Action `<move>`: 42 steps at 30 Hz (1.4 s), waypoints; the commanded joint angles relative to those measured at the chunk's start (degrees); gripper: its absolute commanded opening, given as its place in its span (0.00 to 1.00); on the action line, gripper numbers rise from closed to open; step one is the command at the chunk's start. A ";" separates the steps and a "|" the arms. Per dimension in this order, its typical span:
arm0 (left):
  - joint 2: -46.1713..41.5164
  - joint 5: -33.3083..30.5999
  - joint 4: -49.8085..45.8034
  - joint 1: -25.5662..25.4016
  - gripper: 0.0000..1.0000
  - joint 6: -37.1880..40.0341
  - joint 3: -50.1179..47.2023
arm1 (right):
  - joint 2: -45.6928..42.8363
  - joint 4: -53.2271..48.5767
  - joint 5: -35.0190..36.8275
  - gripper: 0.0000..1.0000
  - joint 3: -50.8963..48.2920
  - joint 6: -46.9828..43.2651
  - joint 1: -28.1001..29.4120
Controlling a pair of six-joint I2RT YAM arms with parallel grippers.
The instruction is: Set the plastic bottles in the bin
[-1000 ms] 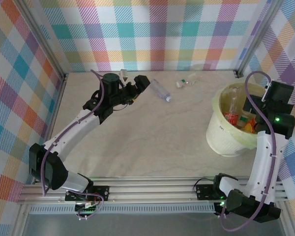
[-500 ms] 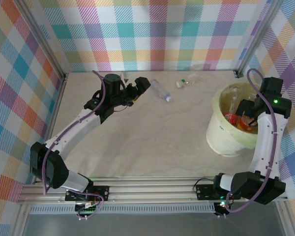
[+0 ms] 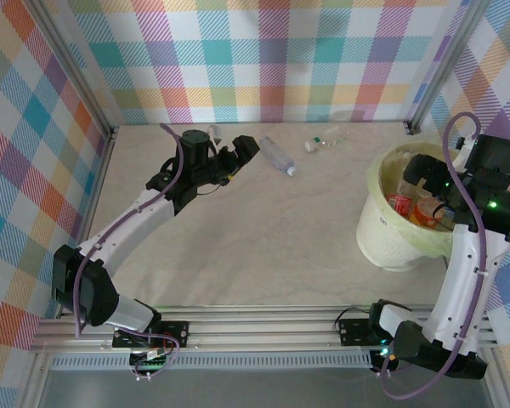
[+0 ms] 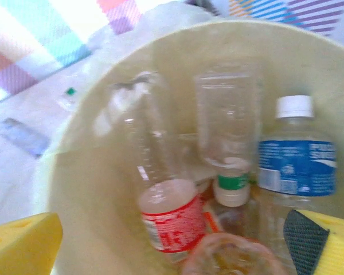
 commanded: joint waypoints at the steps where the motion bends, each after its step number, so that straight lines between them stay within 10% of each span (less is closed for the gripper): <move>1: -3.16 -1.97 -0.22 -0.47 1.00 0.83 -1.92 | -0.42 1.67 -9.89 1.00 0.45 1.97 -0.23; 8: -6.85 -7.70 -5.45 -0.47 1.00 3.29 -4.67 | -1.91 7.45 -20.81 1.00 0.43 6.83 4.87; 19: -9.60 -13.63 -8.48 -0.30 1.00 3.29 -7.43 | 5.29 17.60 -18.75 1.00 2.01 9.68 30.25; 31: -11.23 -16.40 -11.81 -0.21 1.00 2.12 -10.22 | 21.59 26.87 -8.14 1.00 -0.08 7.47 47.30; 42: -12.32 -20.71 -18.73 0.19 1.00 -0.21 -11.54 | 39.29 36.84 5.65 1.00 -0.58 -5.15 49.98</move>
